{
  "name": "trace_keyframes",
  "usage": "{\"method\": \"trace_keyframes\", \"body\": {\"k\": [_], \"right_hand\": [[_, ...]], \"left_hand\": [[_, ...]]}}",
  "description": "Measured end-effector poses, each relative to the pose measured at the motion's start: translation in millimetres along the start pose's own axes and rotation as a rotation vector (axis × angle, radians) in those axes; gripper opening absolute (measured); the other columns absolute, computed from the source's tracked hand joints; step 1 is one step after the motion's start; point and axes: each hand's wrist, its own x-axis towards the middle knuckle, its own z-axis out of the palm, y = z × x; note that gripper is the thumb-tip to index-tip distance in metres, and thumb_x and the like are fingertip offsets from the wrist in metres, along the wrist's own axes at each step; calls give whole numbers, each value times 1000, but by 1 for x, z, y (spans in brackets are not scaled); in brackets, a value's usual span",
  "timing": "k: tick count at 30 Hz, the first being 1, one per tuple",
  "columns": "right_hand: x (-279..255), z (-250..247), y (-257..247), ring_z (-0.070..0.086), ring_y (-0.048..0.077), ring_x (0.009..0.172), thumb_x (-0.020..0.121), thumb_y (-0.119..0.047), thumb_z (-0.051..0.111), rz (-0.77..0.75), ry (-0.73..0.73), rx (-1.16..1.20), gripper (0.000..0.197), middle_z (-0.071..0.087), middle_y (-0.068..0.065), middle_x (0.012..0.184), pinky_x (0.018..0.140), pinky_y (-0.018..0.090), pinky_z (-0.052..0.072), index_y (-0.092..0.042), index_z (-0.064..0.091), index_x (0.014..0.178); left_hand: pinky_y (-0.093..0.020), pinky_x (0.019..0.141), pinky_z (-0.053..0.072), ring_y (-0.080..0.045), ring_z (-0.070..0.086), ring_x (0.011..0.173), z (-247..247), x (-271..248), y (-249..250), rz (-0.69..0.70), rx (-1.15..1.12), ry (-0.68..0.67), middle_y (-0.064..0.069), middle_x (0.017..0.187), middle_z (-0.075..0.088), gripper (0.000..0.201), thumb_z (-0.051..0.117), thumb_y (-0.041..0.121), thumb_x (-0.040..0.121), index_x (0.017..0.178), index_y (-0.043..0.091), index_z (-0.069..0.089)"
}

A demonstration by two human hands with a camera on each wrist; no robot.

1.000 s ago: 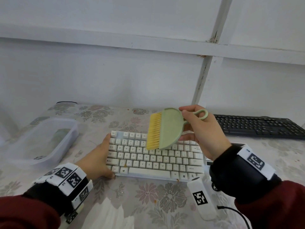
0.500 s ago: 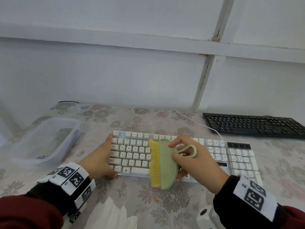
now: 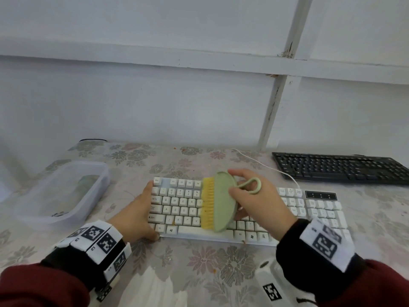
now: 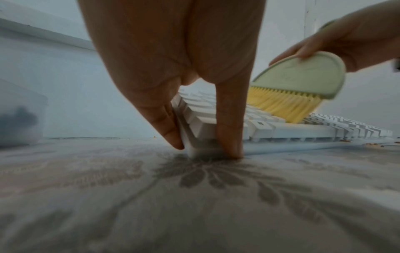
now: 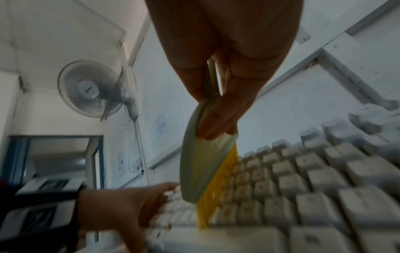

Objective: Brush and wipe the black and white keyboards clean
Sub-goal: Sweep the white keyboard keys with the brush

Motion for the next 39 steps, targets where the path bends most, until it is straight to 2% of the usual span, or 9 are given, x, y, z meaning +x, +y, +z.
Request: {"method": "trace_keyframes", "body": {"k": [2, 6, 10, 14, 21, 26, 33, 37, 39], "right_hand": [[-13, 3, 9, 64, 8, 56, 88, -2, 54, 26, -21, -26, 34, 64, -1, 81, 50, 27, 55, -25, 61, 112], [-31, 1, 17, 62, 12, 57, 86, -2, 54, 91, -131, -46, 34, 63, 3, 77, 50, 32, 56, -27, 64, 106], [-17, -9, 3, 63, 10, 55, 88, -1, 55, 18, -51, 35, 36, 66, -7, 65, 49, 28, 54, -25, 63, 113], [5, -5, -12, 66, 6, 60, 90, -4, 54, -39, 49, 136, 35, 69, -2, 80, 52, 28, 55, -25, 60, 117], [14, 17, -12, 67, 5, 64, 92, -10, 53, -29, 47, 25, 38, 67, 0, 95, 54, 25, 56, -27, 55, 125], [0, 20, 3, 66, 12, 63, 90, -7, 54, 1, 33, -31, 34, 66, -3, 78, 59, 41, 60, -27, 60, 118], [-27, 17, 7, 66, 14, 59, 90, -5, 54, 46, -89, -8, 34, 67, 2, 77, 52, 31, 55, -30, 62, 112], [-9, 8, -6, 66, 11, 59, 90, -4, 55, -9, 33, 71, 34, 68, -8, 69, 53, 31, 56, -24, 61, 117], [1, 10, -13, 67, 9, 63, 90, -4, 55, -31, 78, 106, 36, 69, -3, 79, 55, 33, 57, -25, 60, 118]], "left_hand": [[-12, 66, 43, -3, 51, 97, 0, 1, -1, 12, -3, 4, 8, 120, 46, 127, 82, 10, 61, 144, 33, -11], [-20, 83, 47, -11, 52, 106, 1, 2, -4, 12, 6, 9, 3, 128, 45, 130, 83, 13, 59, 145, 31, -12], [-25, 89, 48, -13, 51, 109, 1, 4, -6, 17, 10, 16, 3, 129, 44, 133, 84, 15, 57, 145, 32, -14], [-23, 85, 49, -11, 52, 105, 2, 5, -9, 33, 8, 17, 3, 127, 44, 133, 83, 15, 58, 144, 32, -17], [-30, 96, 47, -12, 49, 114, 1, 7, -13, 75, 4, 0, 5, 133, 41, 132, 83, 19, 56, 143, 36, -15], [-35, 100, 45, -14, 47, 119, 3, 9, -17, 97, -4, 9, 6, 137, 39, 136, 83, 22, 52, 144, 37, -16], [-31, 103, 42, -13, 44, 122, 2, 11, -18, 116, -17, -4, 5, 140, 36, 137, 84, 17, 56, 145, 30, -19], [-33, 104, 41, -15, 42, 125, 3, 13, -20, 104, 5, -5, 2, 145, 32, 138, 83, 20, 56, 145, 28, -22], [-34, 104, 41, -15, 42, 125, 3, 13, -20, 111, 0, -4, 3, 144, 32, 138, 83, 19, 56, 145, 29, -21]]}}
